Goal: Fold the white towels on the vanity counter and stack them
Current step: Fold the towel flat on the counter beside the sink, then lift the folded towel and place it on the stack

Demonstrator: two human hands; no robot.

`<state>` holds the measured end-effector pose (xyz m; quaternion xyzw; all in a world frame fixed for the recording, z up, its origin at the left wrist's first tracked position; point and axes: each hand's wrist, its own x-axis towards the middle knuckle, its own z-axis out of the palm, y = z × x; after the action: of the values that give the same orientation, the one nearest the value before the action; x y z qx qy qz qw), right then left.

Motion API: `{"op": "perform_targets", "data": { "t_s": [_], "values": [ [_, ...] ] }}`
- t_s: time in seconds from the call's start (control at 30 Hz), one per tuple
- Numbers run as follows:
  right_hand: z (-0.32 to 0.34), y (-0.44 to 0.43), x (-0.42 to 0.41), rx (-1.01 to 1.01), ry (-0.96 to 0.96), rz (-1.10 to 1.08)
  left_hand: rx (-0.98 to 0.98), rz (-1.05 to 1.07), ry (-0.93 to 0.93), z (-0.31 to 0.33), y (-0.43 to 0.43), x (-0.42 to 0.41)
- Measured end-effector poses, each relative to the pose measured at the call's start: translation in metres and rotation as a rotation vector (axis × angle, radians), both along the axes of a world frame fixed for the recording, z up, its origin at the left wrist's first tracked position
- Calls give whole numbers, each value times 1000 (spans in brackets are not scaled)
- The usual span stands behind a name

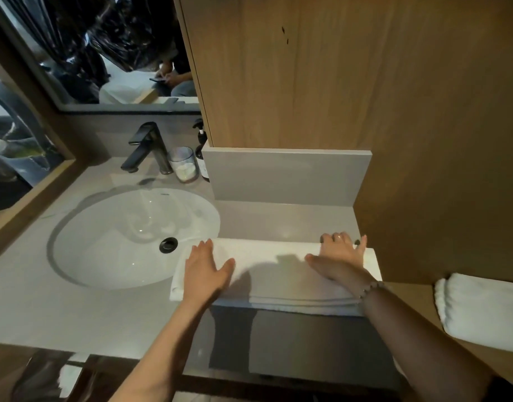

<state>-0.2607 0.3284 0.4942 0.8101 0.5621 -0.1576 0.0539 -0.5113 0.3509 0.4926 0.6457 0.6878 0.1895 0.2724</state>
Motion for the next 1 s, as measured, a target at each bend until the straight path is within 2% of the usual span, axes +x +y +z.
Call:
{"op": "perform_targets", "data": {
  "t_s": [0.1, 0.2, 0.33, 0.43, 0.57, 0.7, 0.8, 1.0],
  "values": [
    [10, 27, -27, 43, 165, 204, -18, 359, -532, 12, -39, 24],
    [14, 45, -56, 12, 356, 285, -96, 586, -781, 15, -81, 49],
    [10, 55, -75, 1, 399, 244, -313, 777, -988, 4, -96, 62],
    [11, 58, -79, -54, 385, 232, -392, 855, -1128, 0, -84, 62],
    [12, 62, -76, -82, 448, 223, -402, 991, -1077, 4, -74, 67],
    [18, 66, -60, -87, 548, 169, -373, 931, -1171, 2, -64, 73],
    [34, 63, -38, -49, 652, 87, -275, 834, -1138, 10, -55, 82],
    [105, 28, 20, 104, 860, -65, -53, 435, -1122, 56, -33, 114]
  ]
}}
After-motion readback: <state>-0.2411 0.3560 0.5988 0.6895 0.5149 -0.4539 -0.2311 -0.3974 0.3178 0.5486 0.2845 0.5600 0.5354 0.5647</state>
